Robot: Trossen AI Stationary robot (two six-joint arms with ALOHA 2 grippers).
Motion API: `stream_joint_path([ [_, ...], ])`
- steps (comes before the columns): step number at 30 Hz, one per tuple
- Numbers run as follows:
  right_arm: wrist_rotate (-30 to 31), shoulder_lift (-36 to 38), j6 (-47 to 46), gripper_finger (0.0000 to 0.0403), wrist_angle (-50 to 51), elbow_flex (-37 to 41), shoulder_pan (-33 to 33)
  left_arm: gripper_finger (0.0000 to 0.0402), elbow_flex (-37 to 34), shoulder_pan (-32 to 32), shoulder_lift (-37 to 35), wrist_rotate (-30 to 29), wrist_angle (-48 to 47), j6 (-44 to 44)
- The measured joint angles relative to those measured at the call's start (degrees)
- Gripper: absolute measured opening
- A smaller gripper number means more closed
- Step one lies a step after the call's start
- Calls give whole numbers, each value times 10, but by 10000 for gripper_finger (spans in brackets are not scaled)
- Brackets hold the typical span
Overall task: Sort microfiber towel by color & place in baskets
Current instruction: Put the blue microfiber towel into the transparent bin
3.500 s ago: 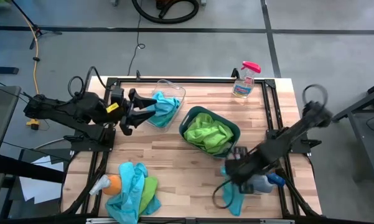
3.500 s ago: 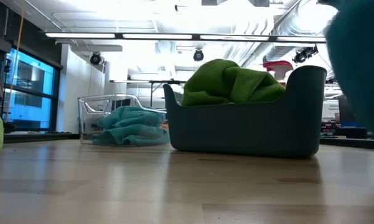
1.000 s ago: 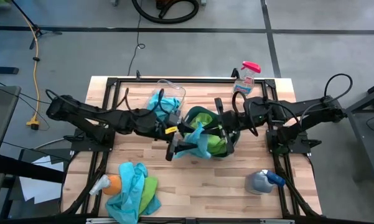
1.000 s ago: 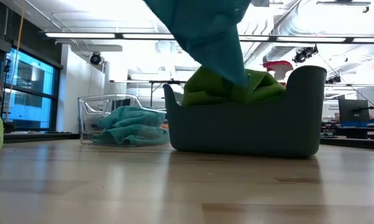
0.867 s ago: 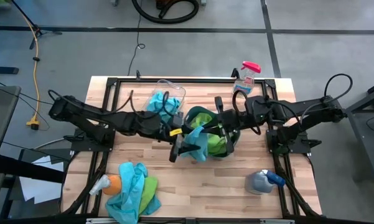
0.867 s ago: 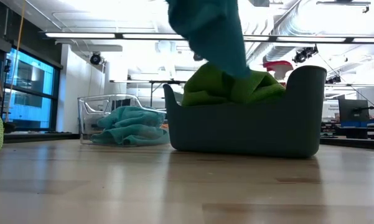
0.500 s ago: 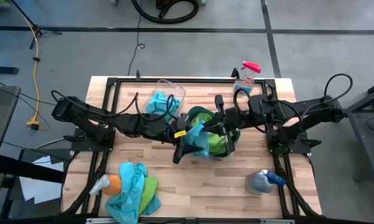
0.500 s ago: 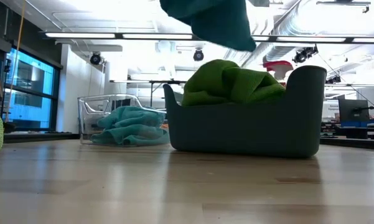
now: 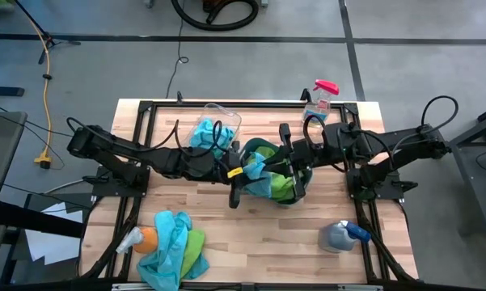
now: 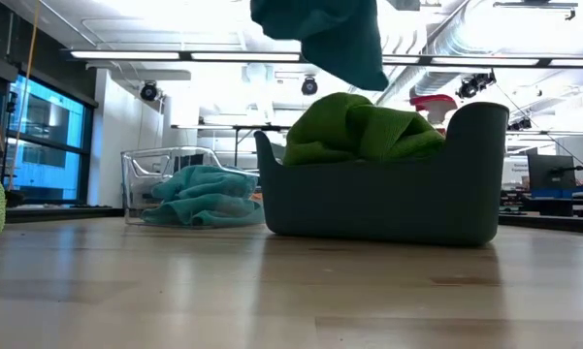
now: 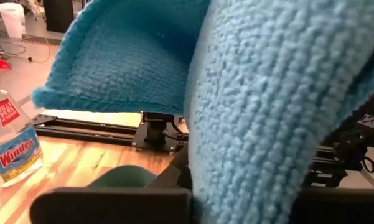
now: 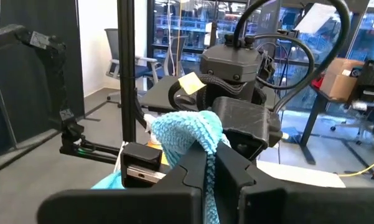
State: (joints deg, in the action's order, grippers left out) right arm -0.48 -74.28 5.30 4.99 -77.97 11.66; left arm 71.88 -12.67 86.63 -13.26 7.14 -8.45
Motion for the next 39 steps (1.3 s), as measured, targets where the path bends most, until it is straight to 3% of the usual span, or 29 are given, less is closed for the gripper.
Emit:
stream_joint_path([
  [8, 8, 1, -52, 25, 3, 0, 0, 3, 0, 0, -14, -23, -54, 4],
  [13, 48, 29, -80, 90, 42, 0, 0, 1, 0, 3, -43, -57, -121, 6],
  [18, 97, 76, -79, 167, 108, 0, 0, 1, -1, 3, -94, -123, -207, 16],
  [22, 129, 120, -82, 205, 157, 0, 0, 1, -37, 3, -152, -178, -225, 12],
  [27, 151, 172, -127, 217, 234, 0, 0, 0, -114, 2, -235, -236, -218, -29],
  [33, 151, 202, -168, 218, 317, 0, 0, 0, -208, 2, -313, -264, -166, -60],
  [39, 167, 197, -170, 218, 330, 0, 0, 0, -240, 7, -351, -275, -124, -34],
])
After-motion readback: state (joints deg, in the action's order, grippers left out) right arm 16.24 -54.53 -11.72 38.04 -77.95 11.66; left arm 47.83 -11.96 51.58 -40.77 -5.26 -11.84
